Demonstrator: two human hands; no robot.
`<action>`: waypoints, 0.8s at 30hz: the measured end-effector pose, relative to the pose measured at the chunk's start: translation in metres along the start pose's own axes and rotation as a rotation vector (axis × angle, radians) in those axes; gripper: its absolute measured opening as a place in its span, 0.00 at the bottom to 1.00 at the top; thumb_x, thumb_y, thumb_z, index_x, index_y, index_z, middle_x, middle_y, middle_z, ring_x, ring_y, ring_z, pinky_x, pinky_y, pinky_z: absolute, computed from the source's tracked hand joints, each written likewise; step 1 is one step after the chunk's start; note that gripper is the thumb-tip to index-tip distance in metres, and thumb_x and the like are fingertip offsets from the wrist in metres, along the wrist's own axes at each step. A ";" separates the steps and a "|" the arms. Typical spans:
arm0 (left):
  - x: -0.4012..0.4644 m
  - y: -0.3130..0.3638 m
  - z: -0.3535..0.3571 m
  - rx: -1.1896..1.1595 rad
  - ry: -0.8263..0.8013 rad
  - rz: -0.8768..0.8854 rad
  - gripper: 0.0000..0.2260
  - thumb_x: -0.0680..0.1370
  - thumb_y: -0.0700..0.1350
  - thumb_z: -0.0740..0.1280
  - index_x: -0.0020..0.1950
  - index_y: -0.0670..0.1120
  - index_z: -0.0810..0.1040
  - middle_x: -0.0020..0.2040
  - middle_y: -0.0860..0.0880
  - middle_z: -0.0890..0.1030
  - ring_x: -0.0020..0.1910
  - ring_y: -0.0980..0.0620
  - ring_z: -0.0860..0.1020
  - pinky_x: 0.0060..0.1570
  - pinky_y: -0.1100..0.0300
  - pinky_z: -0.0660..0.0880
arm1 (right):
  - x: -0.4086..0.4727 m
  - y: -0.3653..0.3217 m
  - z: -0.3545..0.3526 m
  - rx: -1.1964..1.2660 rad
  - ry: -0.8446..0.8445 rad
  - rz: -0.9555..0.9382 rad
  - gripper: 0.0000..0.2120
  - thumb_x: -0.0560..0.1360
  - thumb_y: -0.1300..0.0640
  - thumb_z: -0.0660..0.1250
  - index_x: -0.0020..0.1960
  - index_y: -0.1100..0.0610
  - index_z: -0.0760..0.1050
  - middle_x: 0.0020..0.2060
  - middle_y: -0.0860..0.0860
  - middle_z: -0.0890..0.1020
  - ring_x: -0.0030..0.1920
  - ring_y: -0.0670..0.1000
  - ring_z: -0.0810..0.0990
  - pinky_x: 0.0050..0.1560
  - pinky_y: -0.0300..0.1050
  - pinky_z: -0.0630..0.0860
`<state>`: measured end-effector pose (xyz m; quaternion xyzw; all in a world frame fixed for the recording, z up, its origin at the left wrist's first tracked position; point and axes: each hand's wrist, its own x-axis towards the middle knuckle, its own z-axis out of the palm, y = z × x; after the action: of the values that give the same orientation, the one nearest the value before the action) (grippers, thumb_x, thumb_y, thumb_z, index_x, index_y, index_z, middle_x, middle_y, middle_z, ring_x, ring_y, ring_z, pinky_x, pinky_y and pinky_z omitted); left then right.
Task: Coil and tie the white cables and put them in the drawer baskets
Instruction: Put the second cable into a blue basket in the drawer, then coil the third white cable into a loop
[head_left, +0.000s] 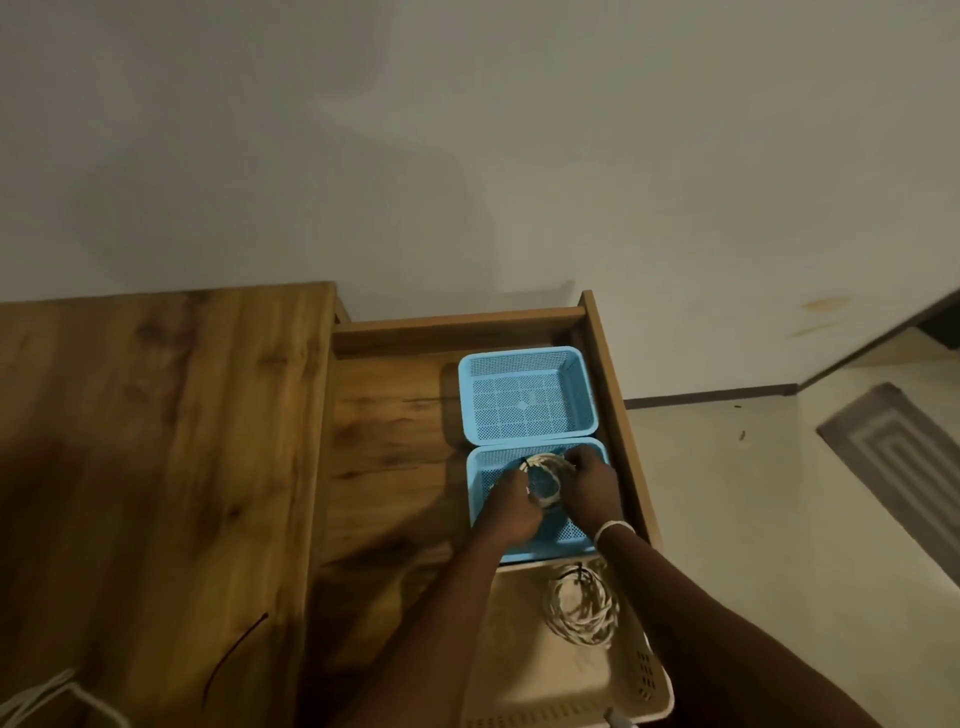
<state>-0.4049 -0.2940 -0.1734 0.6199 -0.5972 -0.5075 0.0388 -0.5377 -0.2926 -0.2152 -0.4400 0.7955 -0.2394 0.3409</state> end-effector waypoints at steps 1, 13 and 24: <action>-0.001 -0.001 -0.001 -0.021 0.013 0.027 0.13 0.78 0.36 0.60 0.63 0.39 0.72 0.59 0.40 0.77 0.59 0.43 0.76 0.50 0.61 0.69 | 0.000 -0.001 -0.001 0.001 0.009 -0.013 0.02 0.76 0.63 0.67 0.46 0.61 0.78 0.42 0.58 0.84 0.43 0.59 0.81 0.42 0.46 0.73; -0.053 -0.020 -0.050 -0.336 0.193 0.074 0.22 0.78 0.42 0.66 0.71 0.47 0.66 0.68 0.46 0.74 0.64 0.48 0.75 0.57 0.59 0.73 | -0.024 -0.041 -0.002 -0.205 0.266 -0.425 0.02 0.73 0.57 0.68 0.43 0.55 0.78 0.38 0.55 0.79 0.43 0.59 0.77 0.43 0.51 0.72; -0.275 -0.141 -0.176 -0.402 1.100 0.018 0.12 0.74 0.38 0.64 0.56 0.46 0.76 0.51 0.48 0.82 0.50 0.51 0.80 0.50 0.55 0.78 | -0.228 -0.253 0.131 0.120 -0.375 -1.161 0.01 0.75 0.59 0.68 0.45 0.56 0.77 0.33 0.51 0.78 0.33 0.50 0.76 0.35 0.45 0.71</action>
<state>-0.1246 -0.1374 -0.0208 0.7677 -0.3865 -0.2143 0.4640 -0.2166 -0.2326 -0.0529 -0.8163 0.3375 -0.3488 0.3132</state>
